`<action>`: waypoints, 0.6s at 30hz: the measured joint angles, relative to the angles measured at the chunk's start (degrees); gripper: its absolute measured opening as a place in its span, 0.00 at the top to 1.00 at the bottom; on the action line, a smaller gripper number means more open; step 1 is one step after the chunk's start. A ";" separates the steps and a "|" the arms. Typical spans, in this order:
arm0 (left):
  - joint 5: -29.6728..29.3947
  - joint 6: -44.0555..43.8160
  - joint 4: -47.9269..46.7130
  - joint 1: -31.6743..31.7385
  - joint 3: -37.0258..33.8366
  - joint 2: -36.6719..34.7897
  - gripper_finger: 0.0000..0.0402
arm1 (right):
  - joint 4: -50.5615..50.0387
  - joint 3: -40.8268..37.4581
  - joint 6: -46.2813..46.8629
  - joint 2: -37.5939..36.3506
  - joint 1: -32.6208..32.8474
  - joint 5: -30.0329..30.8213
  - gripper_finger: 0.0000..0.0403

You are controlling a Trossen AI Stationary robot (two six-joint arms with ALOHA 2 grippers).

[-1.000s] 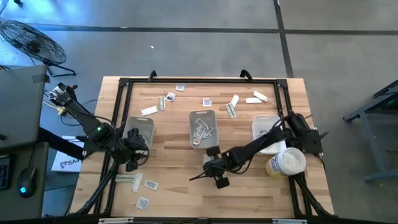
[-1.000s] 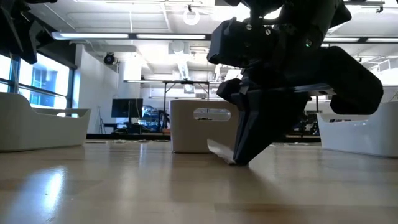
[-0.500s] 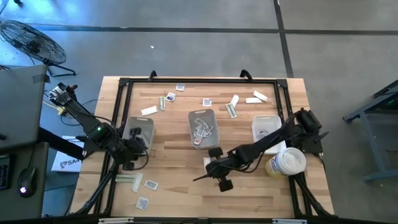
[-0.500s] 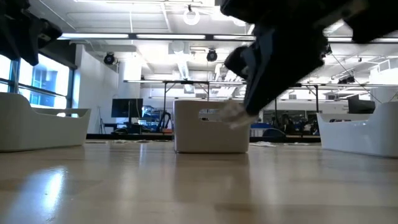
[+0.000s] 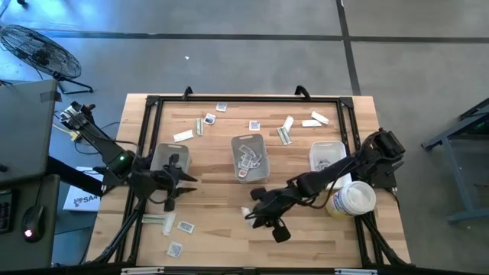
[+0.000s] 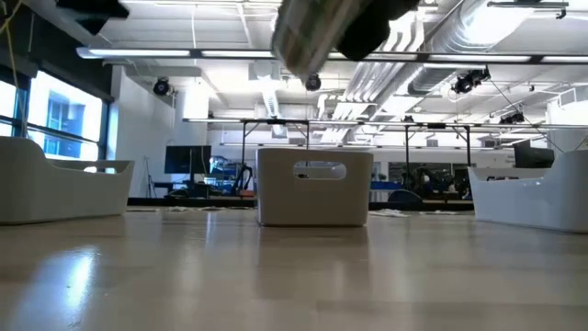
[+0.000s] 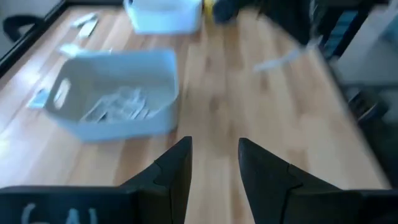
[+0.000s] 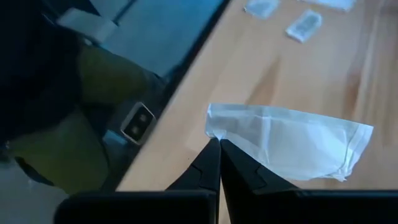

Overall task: Pick & Place First Aid Supplies
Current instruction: Put the bandage pack into the left gray bin

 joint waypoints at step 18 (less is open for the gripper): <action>3.16 26.50 23.79 4.36 -0.42 12.05 0.68 | 13.75 0.13 -2.63 -0.02 -4.51 -6.01 1.00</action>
